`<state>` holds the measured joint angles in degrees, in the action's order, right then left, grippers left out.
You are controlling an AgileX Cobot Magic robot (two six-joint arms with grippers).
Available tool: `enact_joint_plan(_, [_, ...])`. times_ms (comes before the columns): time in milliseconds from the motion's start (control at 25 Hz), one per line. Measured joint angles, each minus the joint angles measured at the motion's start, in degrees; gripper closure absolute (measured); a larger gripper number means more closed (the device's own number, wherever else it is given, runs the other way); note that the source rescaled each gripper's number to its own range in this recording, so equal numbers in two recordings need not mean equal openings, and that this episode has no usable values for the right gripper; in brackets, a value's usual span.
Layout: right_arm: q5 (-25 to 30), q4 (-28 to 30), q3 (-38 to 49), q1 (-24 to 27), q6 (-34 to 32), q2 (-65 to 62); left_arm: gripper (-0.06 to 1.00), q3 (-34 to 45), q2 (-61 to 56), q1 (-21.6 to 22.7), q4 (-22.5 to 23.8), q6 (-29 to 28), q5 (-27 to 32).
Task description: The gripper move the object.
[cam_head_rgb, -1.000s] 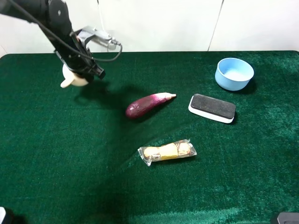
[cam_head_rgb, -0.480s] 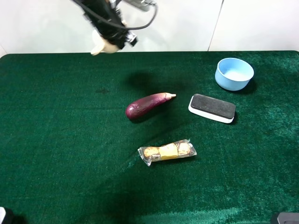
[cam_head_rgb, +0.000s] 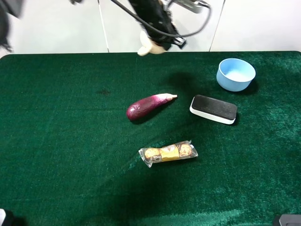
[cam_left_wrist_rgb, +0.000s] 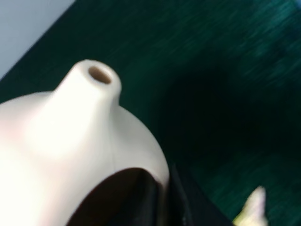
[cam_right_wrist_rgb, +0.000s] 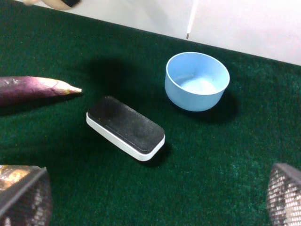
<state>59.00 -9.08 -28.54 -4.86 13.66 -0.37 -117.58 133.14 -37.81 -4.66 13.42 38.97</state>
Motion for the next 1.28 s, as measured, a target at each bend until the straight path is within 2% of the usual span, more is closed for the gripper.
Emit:
enact_joint_plan(200, [0.0,0.0,0.0,0.0,0.0,0.0,0.94,-6.3,5.6,-3.2,-3.2,0.7,-1.0])
enact_joint_plan(480, [0.0,0.0,0.0,0.0,0.0,0.0,0.94,-7.9,9.5,-5.0,-14.1,3.0,-5.7])
enact_joint_plan(600, [0.0,0.0,0.0,0.0,0.0,0.0,0.94,-7.9,10.4,-5.0,-16.8,3.3,-6.6])
enact_joint_plan(1280, [-0.1,0.0,0.0,0.0,0.0,0.0,0.94,-7.9,14.6,-4.3,-17.6,3.3,-6.2])
